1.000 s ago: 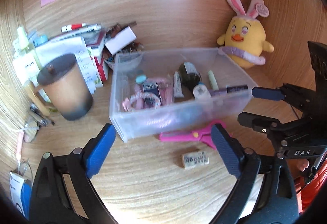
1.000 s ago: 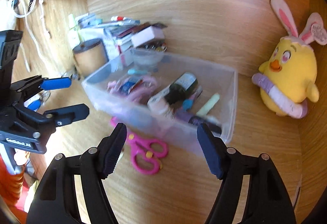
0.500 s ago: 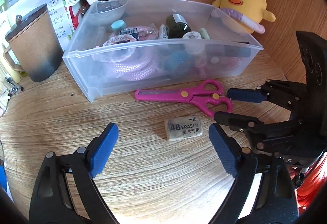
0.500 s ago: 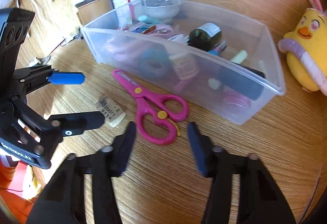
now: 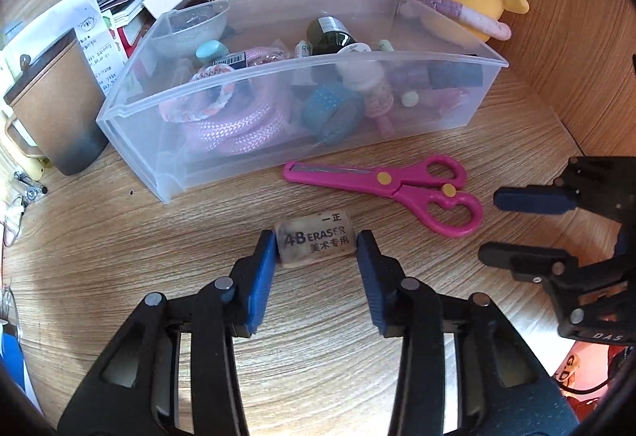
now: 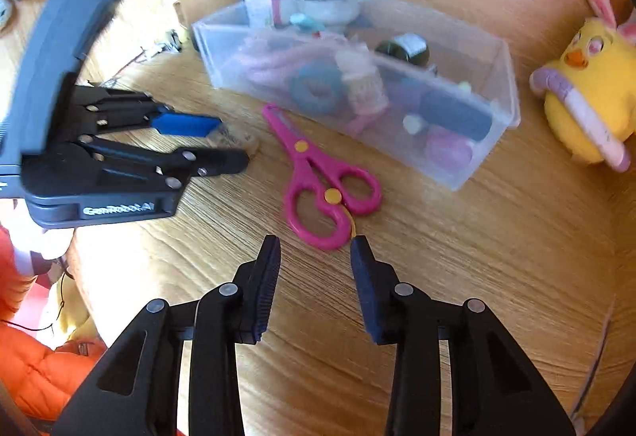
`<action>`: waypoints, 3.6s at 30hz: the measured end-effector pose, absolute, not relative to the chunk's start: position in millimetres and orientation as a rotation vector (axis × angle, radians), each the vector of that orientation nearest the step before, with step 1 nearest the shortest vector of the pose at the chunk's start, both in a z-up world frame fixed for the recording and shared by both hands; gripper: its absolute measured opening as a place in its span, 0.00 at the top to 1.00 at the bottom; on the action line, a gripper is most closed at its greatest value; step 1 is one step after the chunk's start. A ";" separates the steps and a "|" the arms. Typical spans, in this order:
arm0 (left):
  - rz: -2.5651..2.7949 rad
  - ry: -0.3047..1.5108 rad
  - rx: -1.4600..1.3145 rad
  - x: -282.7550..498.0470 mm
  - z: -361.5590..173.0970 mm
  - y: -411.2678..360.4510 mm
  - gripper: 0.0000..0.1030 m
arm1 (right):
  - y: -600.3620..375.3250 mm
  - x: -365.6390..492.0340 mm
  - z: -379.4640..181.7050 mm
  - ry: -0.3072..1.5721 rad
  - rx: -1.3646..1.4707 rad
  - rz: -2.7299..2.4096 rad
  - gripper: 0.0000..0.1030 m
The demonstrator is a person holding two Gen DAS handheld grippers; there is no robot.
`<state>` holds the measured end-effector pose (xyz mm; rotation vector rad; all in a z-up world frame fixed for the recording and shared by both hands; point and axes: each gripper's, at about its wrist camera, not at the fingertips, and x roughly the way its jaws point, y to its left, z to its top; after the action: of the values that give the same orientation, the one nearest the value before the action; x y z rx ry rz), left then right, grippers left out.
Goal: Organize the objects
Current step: 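Grasp the beige eraser with the left gripper while the right grasps the pink scissors, then lower the eraser and pink scissors into the clear box, opening both grippers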
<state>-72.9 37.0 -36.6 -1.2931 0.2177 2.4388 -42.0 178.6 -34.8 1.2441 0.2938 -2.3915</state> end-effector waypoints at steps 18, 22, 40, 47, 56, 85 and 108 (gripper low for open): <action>2.496 0.094 -1.240 -65.0 -22.8 1.9 0.60 | 133.1 -106.7 -46.7 0.351 1.267 -2.342 0.74; 2.514 0.088 -1.201 -65.4 -13.6 1.6 0.60 | 128.7 -93.0 -45.6 0.370 1.246 -2.314 0.83; 2.595 0.033 -1.008 -73.0 40.2 3.5 0.60 | 155.3 -69.3 24.4 0.155 0.956 -2.544 0.84; 2.617 0.023 -0.931 -82.8 63.1 8.0 0.60 | 172.6 -77.1 52.2 0.080 0.859 -2.626 0.84; 2.616 0.020 -0.927 -107.5 69.0 14.6 0.60 | 195.4 -90.6 78.4 0.074 0.781 -2.754 0.84; 2.626 0.017 -0.986 -128.2 52.7 12.2 0.40 | 172.9 -132.2 41.7 0.166 0.950 -2.662 0.51; 2.687 0.064 -0.852 -64.2 58.7 15.2 0.08 | 205.6 -69.5 52.2 -0.008 0.848 -2.683 0.26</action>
<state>-64.2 15.2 58.7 -0.8524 0.0638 2.6872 -69.5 205.6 52.2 0.8485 -0.0082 -2.6827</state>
